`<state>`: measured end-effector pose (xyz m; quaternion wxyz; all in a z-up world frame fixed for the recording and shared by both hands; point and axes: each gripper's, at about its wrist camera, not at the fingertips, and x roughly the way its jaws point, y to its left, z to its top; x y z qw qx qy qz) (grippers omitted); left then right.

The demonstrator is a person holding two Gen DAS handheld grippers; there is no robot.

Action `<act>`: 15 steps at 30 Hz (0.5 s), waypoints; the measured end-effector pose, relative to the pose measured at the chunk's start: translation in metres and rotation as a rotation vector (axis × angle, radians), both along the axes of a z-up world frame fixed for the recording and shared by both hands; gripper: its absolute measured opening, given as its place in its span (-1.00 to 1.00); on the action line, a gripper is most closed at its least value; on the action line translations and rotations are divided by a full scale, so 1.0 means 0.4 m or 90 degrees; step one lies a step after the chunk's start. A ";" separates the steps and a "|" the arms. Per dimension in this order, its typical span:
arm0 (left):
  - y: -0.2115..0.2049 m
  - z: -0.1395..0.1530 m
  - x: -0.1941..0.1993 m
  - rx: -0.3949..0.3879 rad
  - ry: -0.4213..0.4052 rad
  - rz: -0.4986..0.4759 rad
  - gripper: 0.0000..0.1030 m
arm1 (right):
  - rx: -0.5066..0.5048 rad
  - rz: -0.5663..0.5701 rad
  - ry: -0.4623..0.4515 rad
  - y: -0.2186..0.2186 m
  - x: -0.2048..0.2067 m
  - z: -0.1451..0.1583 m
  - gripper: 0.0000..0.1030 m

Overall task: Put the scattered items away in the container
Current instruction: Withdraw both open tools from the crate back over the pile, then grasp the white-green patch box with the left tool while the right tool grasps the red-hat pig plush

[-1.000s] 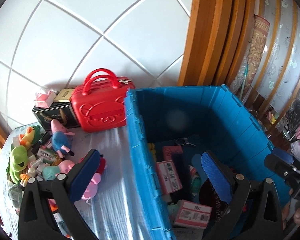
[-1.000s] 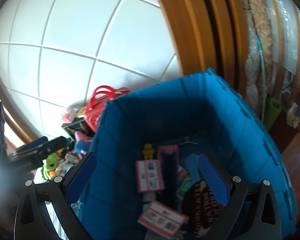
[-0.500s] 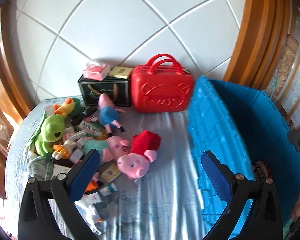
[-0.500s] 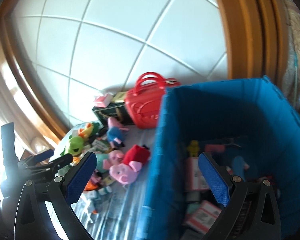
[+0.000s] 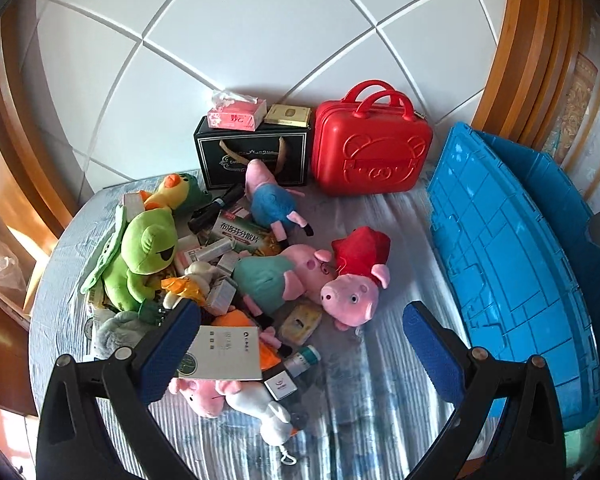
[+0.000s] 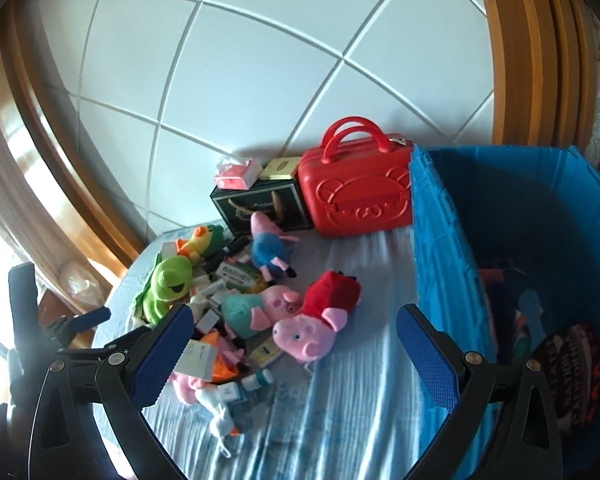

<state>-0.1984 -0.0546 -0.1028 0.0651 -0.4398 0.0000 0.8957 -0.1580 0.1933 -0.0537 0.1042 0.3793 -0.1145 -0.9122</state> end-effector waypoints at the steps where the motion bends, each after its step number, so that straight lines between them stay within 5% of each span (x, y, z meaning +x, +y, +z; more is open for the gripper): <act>1: -0.012 -0.013 -0.004 -0.001 -0.009 -0.008 1.00 | 0.001 -0.002 -0.003 -0.017 0.000 -0.005 1.00; 9: -0.121 -0.156 -0.032 -0.017 -0.058 -0.073 1.00 | -0.003 -0.015 -0.035 -0.122 -0.014 -0.082 1.00; 15: -0.155 -0.269 -0.048 -0.072 -0.063 -0.190 1.00 | -0.008 -0.024 -0.075 -0.178 -0.024 -0.169 1.00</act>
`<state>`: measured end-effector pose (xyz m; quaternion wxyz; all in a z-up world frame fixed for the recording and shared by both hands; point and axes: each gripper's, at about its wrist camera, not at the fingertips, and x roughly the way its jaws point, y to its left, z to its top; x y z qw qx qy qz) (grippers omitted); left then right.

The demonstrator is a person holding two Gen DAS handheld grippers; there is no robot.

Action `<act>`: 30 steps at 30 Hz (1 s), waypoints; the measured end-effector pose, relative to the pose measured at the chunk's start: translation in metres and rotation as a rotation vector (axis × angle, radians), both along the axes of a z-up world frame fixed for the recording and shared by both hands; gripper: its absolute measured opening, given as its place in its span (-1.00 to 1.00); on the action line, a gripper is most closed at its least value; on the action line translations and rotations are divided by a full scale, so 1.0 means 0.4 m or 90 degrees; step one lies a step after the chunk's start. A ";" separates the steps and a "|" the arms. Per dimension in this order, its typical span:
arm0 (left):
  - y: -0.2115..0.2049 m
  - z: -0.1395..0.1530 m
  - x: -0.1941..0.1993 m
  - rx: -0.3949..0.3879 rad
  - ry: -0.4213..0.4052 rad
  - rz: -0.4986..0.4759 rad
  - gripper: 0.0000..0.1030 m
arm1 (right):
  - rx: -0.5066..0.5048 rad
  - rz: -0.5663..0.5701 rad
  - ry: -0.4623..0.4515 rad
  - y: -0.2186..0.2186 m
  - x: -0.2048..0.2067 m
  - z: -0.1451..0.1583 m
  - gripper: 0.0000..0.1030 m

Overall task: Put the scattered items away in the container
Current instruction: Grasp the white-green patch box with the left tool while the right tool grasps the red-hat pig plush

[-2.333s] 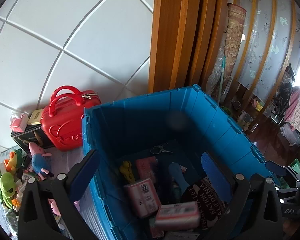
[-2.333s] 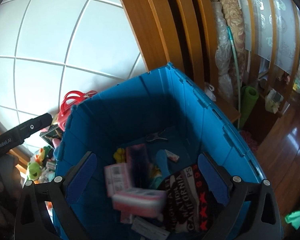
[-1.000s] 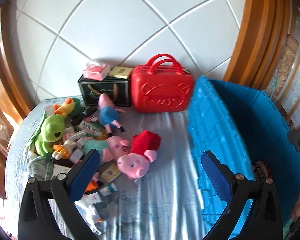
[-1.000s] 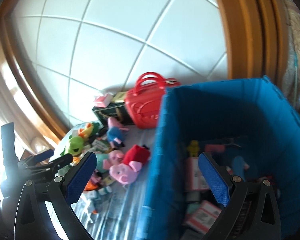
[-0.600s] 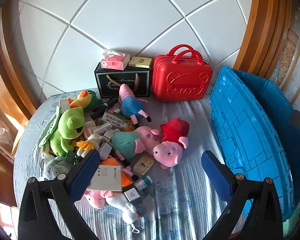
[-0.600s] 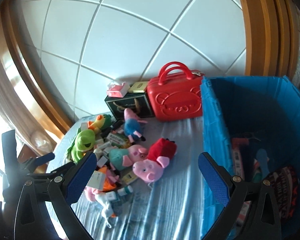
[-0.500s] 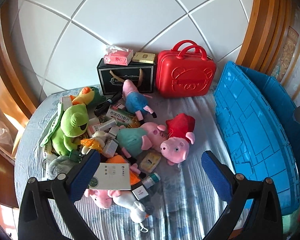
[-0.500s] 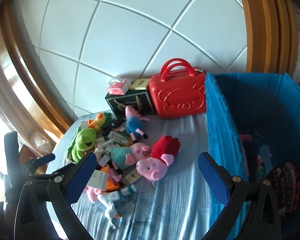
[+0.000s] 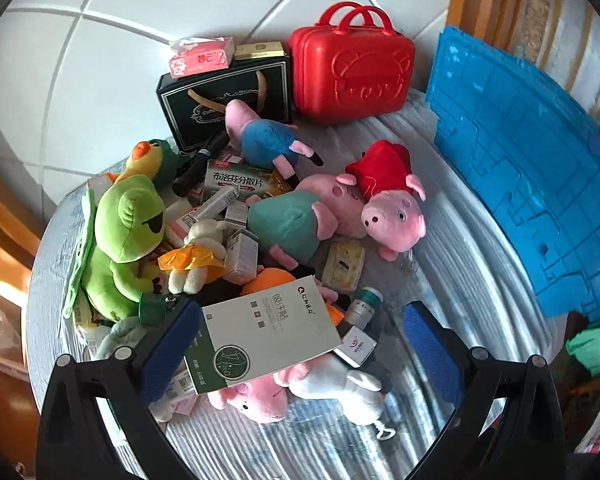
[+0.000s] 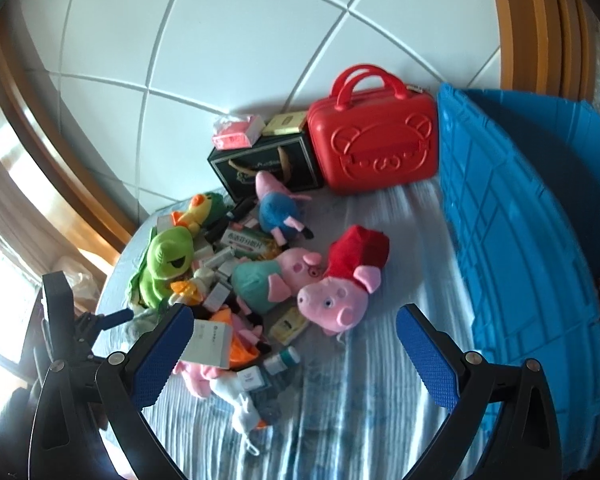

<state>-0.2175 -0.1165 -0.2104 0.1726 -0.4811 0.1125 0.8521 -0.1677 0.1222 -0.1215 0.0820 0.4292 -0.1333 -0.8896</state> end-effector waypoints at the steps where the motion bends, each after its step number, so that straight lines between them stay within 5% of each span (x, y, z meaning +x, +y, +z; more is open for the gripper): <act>1: -0.001 -0.017 -0.002 -0.008 -0.003 -0.023 1.00 | -0.001 -0.002 -0.009 -0.007 -0.001 -0.017 1.00; 11: -0.041 -0.191 -0.047 -0.072 -0.031 -0.186 1.00 | 0.001 -0.013 -0.073 -0.061 -0.022 -0.148 1.00; 18: -0.026 -0.251 -0.056 -0.119 0.004 -0.287 1.00 | 0.015 -0.027 -0.110 -0.065 -0.048 -0.231 1.00; 26: 0.008 -0.289 -0.071 -0.162 0.023 -0.314 1.00 | 0.013 -0.047 -0.162 -0.072 -0.135 -0.364 0.99; 30: 0.020 -0.294 -0.068 -0.153 0.034 -0.293 0.82 | 0.008 -0.046 -0.165 -0.086 -0.182 -0.414 0.99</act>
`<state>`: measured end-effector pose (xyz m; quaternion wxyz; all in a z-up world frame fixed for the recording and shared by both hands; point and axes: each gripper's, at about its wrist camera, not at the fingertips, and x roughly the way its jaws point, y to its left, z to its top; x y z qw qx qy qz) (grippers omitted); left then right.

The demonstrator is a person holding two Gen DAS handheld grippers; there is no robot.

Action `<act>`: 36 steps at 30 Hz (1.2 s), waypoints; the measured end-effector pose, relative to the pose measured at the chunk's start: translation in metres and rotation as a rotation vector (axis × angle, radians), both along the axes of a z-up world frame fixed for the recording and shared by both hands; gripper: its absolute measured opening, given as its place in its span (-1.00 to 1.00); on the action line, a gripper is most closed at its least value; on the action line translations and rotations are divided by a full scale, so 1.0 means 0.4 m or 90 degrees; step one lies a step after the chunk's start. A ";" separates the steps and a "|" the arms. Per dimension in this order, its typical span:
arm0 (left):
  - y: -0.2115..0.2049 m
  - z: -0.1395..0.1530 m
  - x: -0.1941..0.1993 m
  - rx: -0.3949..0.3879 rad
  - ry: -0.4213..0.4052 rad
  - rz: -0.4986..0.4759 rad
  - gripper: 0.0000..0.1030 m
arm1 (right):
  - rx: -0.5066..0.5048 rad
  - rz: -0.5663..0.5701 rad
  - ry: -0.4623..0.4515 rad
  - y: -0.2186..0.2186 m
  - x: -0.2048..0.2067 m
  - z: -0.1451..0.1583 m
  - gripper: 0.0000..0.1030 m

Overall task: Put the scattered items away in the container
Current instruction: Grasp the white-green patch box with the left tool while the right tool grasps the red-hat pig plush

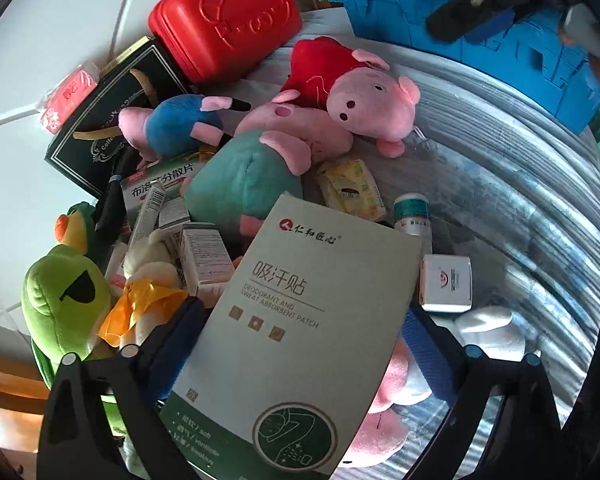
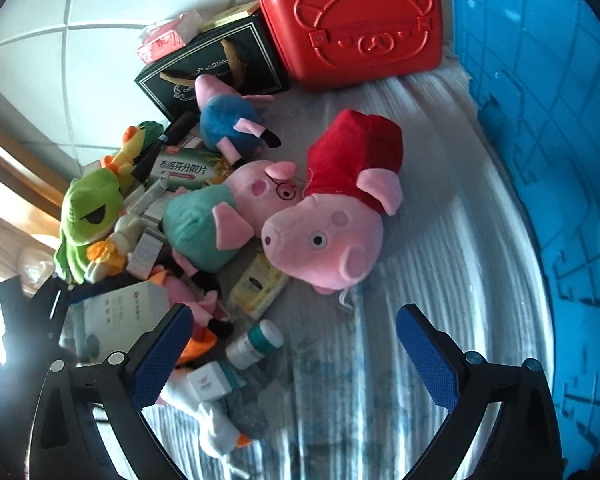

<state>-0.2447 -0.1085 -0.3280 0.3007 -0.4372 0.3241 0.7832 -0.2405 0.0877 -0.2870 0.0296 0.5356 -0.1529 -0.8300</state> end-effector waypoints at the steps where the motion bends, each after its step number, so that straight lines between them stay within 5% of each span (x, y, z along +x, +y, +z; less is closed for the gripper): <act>1: 0.001 0.002 0.002 0.007 0.001 0.007 0.77 | -0.003 -0.003 -0.006 0.000 -0.014 -0.019 0.99; 6: 0.001 0.035 0.029 0.046 0.018 0.034 0.57 | -0.005 -0.033 -0.026 0.022 -0.073 -0.096 0.99; 15: -0.030 0.108 0.059 0.100 0.043 0.074 0.55 | -0.028 -0.091 -0.043 0.065 -0.182 -0.194 0.99; 31: -0.081 0.131 0.088 0.110 0.046 0.127 0.55 | -0.105 -0.112 -0.086 0.097 -0.283 -0.317 0.99; 36: -0.075 0.136 0.087 0.119 0.051 0.139 0.55 | -0.070 -0.083 -0.072 0.083 -0.261 -0.285 0.59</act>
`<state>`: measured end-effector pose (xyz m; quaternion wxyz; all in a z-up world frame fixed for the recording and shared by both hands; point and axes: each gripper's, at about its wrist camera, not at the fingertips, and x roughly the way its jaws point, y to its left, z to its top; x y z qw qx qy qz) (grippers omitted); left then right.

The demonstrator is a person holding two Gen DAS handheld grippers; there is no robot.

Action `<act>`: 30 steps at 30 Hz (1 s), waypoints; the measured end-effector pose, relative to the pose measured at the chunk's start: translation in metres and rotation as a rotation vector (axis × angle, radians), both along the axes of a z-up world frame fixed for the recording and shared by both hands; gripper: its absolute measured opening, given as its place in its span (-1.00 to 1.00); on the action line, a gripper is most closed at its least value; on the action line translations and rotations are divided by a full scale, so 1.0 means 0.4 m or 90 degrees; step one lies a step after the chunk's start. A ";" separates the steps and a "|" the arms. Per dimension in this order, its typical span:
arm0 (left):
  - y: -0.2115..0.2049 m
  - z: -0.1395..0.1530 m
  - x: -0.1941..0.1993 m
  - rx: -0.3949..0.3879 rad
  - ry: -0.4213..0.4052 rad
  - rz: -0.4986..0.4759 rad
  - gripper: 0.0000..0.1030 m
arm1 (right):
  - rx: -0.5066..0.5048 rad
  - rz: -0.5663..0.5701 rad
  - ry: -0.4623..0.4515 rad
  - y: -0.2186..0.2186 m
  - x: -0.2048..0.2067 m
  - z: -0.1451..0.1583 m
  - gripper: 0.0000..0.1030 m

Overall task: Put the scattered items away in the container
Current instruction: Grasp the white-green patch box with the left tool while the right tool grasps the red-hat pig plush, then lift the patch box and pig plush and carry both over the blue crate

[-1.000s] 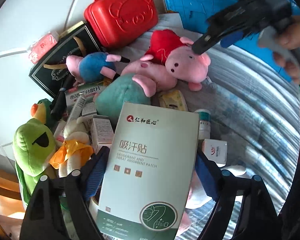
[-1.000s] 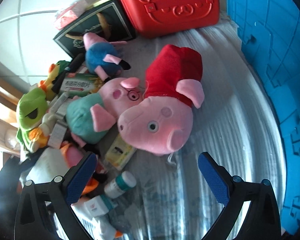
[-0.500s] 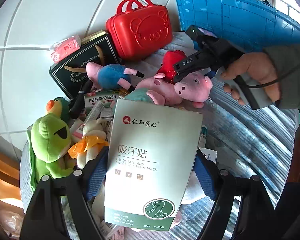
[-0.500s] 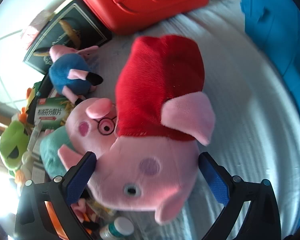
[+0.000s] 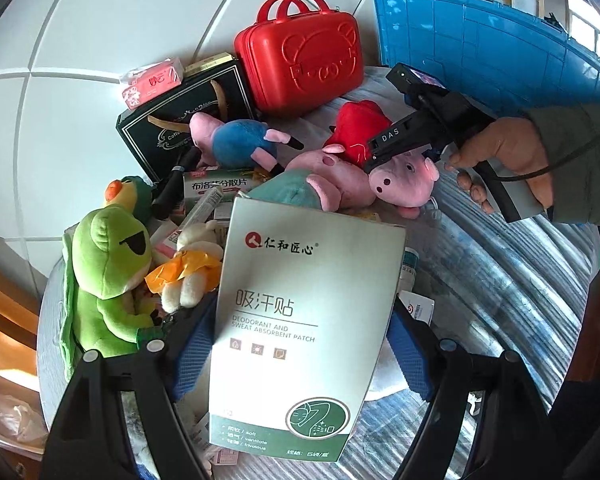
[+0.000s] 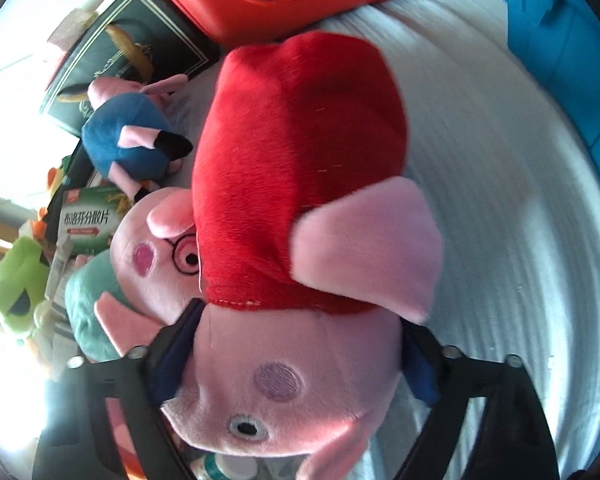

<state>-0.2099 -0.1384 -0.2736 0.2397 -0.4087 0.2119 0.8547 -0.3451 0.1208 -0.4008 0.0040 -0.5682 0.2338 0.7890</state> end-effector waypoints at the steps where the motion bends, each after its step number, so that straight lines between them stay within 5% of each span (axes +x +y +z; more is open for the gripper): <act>1: 0.002 -0.001 0.000 -0.001 0.000 0.003 0.55 | 0.004 0.005 0.002 -0.003 0.005 0.006 0.58; 15: -0.002 0.029 0.025 0.007 0.014 0.054 0.55 | 0.025 0.040 0.040 -0.019 0.110 0.124 0.51; 30: -0.024 0.153 0.086 0.040 0.063 0.145 0.55 | 0.044 0.090 0.154 -0.064 0.265 0.445 0.51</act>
